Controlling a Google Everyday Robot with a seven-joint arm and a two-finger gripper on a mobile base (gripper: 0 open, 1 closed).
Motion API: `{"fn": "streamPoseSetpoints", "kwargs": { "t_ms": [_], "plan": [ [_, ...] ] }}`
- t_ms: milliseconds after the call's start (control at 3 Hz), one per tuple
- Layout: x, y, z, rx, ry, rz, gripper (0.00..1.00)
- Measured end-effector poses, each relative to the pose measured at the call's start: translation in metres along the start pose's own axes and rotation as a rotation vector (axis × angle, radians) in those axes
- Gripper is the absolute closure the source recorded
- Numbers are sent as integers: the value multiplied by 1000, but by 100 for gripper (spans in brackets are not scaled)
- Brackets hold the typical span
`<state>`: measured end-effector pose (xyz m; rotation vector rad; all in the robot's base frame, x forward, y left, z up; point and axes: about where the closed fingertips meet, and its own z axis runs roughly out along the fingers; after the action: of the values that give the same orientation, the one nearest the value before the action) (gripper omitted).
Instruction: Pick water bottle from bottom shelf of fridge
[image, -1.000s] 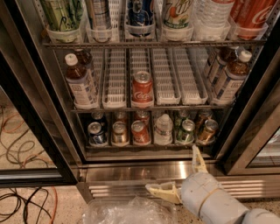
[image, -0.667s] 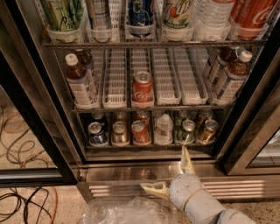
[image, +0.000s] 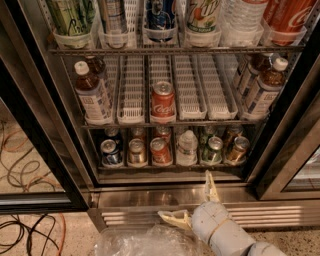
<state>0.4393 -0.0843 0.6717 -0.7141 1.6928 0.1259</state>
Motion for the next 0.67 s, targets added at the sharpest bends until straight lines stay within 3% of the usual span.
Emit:
{"fn": "streamPoseSetpoints", "kwargs": {
  "t_ms": [333,667],
  "plan": [
    [2,-4,1,25,-50,27,0],
    [-2,-25,11,78,-161,45,0]
  ]
}}
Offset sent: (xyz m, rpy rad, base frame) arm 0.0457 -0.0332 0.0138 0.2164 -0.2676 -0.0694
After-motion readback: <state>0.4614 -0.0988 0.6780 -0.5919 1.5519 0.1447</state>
